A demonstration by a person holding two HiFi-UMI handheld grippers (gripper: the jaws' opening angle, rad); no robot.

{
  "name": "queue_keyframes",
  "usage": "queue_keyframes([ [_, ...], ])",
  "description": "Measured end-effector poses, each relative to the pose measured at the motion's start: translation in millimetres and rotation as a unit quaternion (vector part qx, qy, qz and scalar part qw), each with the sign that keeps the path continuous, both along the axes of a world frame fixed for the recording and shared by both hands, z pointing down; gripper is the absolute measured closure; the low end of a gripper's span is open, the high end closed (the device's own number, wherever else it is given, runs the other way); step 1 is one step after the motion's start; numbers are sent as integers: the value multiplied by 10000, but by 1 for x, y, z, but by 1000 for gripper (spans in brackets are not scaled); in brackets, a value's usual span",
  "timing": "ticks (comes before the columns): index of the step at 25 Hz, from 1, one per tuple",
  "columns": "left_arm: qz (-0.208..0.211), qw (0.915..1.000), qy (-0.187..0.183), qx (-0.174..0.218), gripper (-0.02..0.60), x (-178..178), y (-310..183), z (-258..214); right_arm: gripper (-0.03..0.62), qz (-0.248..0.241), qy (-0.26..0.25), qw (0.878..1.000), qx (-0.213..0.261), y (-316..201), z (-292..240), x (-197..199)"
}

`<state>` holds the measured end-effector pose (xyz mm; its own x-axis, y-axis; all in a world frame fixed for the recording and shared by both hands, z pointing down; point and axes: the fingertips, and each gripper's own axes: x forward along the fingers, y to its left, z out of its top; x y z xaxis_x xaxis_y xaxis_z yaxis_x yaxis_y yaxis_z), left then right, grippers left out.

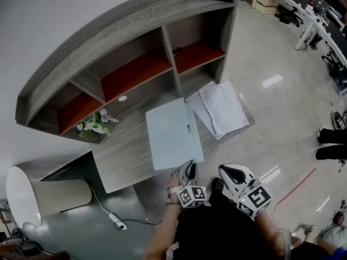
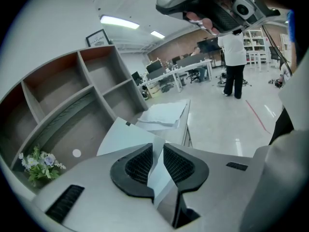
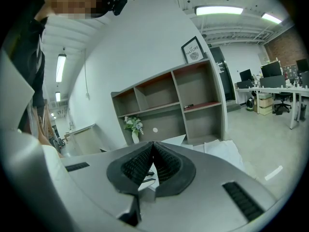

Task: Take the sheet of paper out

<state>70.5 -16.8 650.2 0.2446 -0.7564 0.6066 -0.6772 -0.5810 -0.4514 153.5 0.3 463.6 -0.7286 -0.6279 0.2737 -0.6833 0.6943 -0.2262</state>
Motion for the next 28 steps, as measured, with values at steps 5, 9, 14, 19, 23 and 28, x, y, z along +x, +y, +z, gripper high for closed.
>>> queue_keyframes([
  [5,3,9998,166,56,516,-5,4,-6,583,-4,-15,10000,-70,-1,2,-4],
  [9,-39,9989,468,35,528,-9,4,-16,583,-26,-27,10000,-72,-5,1,-7],
  [14,-139,9955,931,78,541,-20,4,-33,583,-70,-78,9999,-9,-9,-1,-15],
  [19,-372,9882,1465,237,552,-36,3,-56,583,-151,-63,9999,8,-15,-2,-25],
  [23,-616,9758,2047,467,558,-58,-1,-84,583,-228,-52,9997,39,-22,-3,-37],
  [28,-1097,9523,2773,645,561,-92,2,-108,583,-340,-11,9994,71,-31,-5,-54],
])
